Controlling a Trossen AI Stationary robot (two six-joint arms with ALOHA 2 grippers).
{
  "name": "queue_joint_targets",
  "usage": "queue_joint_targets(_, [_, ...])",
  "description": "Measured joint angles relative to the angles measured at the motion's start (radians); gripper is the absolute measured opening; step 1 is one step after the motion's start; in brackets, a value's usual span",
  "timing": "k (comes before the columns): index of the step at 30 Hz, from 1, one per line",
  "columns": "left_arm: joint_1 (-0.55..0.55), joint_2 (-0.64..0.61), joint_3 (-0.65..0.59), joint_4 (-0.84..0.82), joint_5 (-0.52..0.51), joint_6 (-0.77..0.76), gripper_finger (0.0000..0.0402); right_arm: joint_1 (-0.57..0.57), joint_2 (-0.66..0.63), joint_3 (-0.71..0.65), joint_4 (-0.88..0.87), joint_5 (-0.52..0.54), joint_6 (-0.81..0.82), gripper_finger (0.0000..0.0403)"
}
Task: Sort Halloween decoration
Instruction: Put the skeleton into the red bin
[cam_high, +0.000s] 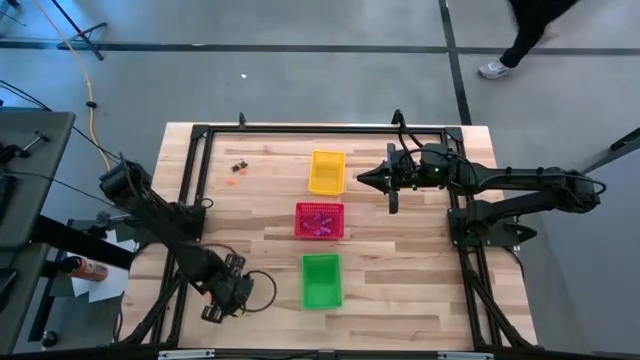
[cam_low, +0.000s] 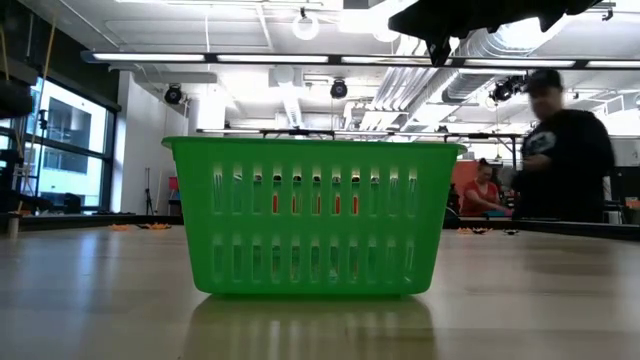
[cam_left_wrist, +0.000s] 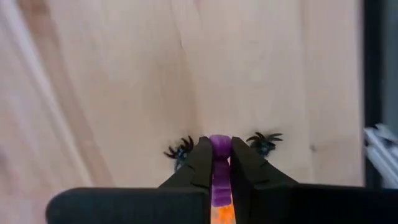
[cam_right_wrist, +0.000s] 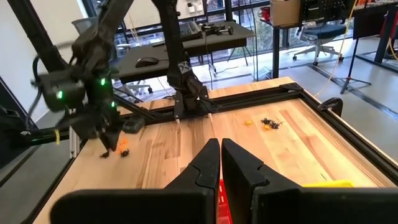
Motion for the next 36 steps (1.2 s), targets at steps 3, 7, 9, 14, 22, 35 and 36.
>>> queue_joint_targets(3, [0.052,-0.101,0.001,-0.066,-0.008,0.085,0.0005,0.0,0.0,0.0,0.0,0.0,-0.016,0.0012])
queue_joint_targets(7, [0.198,-0.246,0.001,-0.182,-0.097,0.18,0.0006,0.0,0.0,0.0,0.0,0.001,-0.034,0.0012])
queue_joint_targets(9, [0.299,-0.313,0.001,-0.185,-0.154,0.229,0.0006,0.0,0.0,0.0,0.0,0.001,-0.034,0.0012])
queue_joint_targets(14, [0.589,-0.411,0.002,0.018,-0.268,0.366,0.0007,0.0,0.0,0.0,0.004,0.001,-0.029,0.0012])
queue_joint_targets(22, [0.947,-0.359,0.003,0.689,-0.221,0.437,0.0007,0.003,0.0,0.0,0.026,-0.035,0.001,0.0012])
queue_joint_targets(35, [0.875,-0.303,-0.018,1.035,-0.057,0.351,0.0007,0.017,0.0,0.001,0.13,-0.036,0.0,0.0012])
queue_joint_targets(36, [0.859,-0.302,-0.027,1.053,-0.074,0.35,0.0007,0.016,0.0,0.001,0.129,-0.036,-0.005,0.0012])
